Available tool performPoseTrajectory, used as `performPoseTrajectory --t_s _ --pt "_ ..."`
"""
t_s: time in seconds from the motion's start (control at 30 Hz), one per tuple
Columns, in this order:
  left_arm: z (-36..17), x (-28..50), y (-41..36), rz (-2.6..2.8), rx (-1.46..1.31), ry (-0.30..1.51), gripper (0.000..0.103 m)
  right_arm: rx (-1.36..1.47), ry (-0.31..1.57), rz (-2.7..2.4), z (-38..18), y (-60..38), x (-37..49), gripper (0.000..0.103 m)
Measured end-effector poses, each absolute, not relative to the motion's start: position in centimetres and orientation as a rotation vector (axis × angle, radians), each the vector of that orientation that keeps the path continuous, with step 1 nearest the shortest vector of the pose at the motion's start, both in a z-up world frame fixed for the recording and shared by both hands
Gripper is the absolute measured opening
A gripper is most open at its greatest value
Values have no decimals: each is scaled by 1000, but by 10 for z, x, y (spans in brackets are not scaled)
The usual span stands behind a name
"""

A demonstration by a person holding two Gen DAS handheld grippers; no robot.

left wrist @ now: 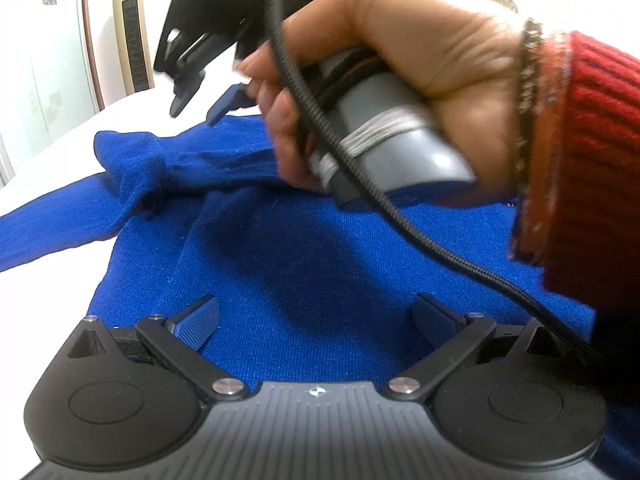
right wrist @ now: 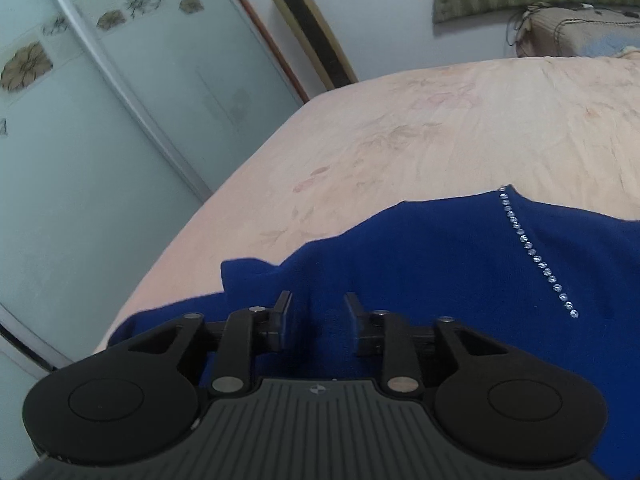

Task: Fold small clothes
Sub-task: 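Open the right gripper to release the sleeve and withdraw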

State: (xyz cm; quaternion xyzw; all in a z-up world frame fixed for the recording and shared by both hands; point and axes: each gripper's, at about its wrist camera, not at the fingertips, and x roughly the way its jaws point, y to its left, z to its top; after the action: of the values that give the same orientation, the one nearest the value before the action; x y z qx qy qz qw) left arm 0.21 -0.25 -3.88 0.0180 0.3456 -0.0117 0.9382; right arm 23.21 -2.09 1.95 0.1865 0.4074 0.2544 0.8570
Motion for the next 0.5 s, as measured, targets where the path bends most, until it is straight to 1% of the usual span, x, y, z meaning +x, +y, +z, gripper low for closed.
performPoseTrajectory --t_s 0.03,0.1,0.17,0.27,0.4,0.43,0.5 --pt "-39 2 -3 -24 37 706 103 404 846 538 23 -25 231 31" --pt "-39 2 -3 -24 38 706 103 425 825 558 30 -34 227 36" --pt "-39 2 -3 -24 38 706 103 420 809 570 36 -41 221 43" --pt "-39 2 -2 -24 38 706 103 379 855 527 32 -47 217 45" --pt "-39 2 -3 -24 38 706 103 325 1012 475 -1 -46 220 45" --pt "-39 2 -2 -24 38 706 103 326 1033 464 -6 -47 219 47" --pt "-38 2 -1 -30 35 708 103 350 1017 466 -4 -52 214 47"
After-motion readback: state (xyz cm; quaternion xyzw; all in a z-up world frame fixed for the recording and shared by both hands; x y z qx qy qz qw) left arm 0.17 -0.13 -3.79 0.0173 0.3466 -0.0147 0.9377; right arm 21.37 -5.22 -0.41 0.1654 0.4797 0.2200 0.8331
